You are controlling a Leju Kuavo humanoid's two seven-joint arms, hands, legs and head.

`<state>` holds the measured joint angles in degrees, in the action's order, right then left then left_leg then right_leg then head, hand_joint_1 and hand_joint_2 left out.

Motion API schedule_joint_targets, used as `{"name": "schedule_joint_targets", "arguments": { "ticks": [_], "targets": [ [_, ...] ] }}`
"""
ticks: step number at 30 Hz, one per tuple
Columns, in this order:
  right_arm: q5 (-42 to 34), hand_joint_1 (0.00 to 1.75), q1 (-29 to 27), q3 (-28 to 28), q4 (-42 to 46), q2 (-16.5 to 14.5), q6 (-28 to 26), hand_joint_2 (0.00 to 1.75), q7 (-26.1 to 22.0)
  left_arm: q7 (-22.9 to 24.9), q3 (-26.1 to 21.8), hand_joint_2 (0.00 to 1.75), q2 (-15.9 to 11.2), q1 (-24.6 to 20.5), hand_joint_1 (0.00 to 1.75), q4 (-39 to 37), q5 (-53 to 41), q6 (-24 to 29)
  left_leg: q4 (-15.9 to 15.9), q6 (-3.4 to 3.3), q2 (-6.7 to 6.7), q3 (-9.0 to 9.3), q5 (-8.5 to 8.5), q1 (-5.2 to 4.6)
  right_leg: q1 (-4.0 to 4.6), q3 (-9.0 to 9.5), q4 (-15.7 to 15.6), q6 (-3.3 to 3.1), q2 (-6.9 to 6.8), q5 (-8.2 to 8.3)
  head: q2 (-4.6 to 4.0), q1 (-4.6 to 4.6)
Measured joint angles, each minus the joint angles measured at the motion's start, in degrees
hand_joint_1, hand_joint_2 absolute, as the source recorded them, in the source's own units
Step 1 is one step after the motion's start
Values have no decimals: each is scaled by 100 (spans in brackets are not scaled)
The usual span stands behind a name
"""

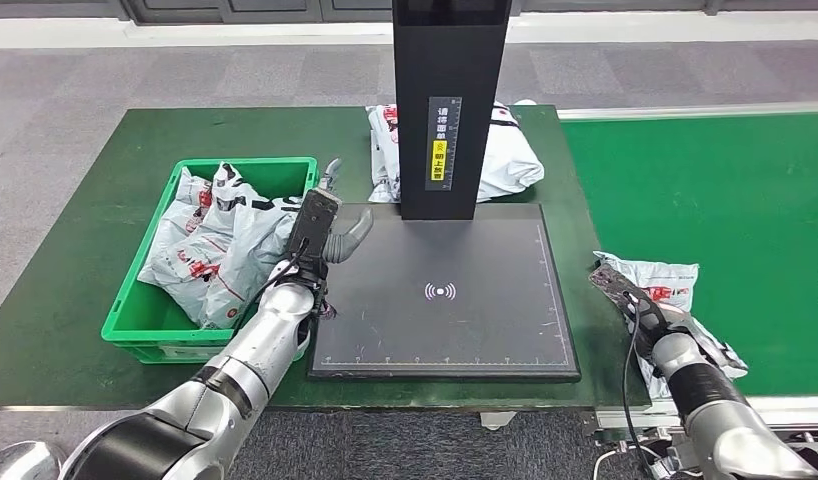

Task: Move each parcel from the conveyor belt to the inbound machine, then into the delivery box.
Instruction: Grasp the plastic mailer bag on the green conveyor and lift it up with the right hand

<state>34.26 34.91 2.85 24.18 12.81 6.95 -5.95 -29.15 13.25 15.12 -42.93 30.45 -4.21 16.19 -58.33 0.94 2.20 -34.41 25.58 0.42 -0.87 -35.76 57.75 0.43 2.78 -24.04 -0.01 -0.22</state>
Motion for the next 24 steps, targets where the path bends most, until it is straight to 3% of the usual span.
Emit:
{"name": "schedule_joint_targets", "arguments": {
  "ticks": [6, 13, 17, 24],
  "targets": [
    [-367, 175, -81, 6, 219, -142, -251, 175, -328, 13, 0, 175, -3, 1, 0, 5, -12, 42, 11, 29, -75, -33, 34, 15, 11, -7, 2, -22, 81, 3, 0, 0],
    [-1704, 175, -363, 184, 1332, -514, -298, 175, -867, -112, -1, 175, 16, 20, 0, 13, -73, 90, 26, 44, -246, 24, 65, 36, 31, -24, 4, -63, 245, 25, 0, 0],
    [-2451, 175, -544, 599, 2356, -775, -204, 175, -971, -215, -1, 175, 39, 19, 0, 41, -81, 127, 47, 76, -186, 46, 30, 37, 31, -34, 12, -75, 185, 21, 0, -1],
    [-2763, 175, -377, 1561, 3295, -1156, -308, 175, -850, -240, -1, 175, 48, -27, 0, 69, -54, 84, 51, 93, -70, 22, -11, 39, 34, -40, 18, -81, 65, 17, 0, -1]
  ]
}}
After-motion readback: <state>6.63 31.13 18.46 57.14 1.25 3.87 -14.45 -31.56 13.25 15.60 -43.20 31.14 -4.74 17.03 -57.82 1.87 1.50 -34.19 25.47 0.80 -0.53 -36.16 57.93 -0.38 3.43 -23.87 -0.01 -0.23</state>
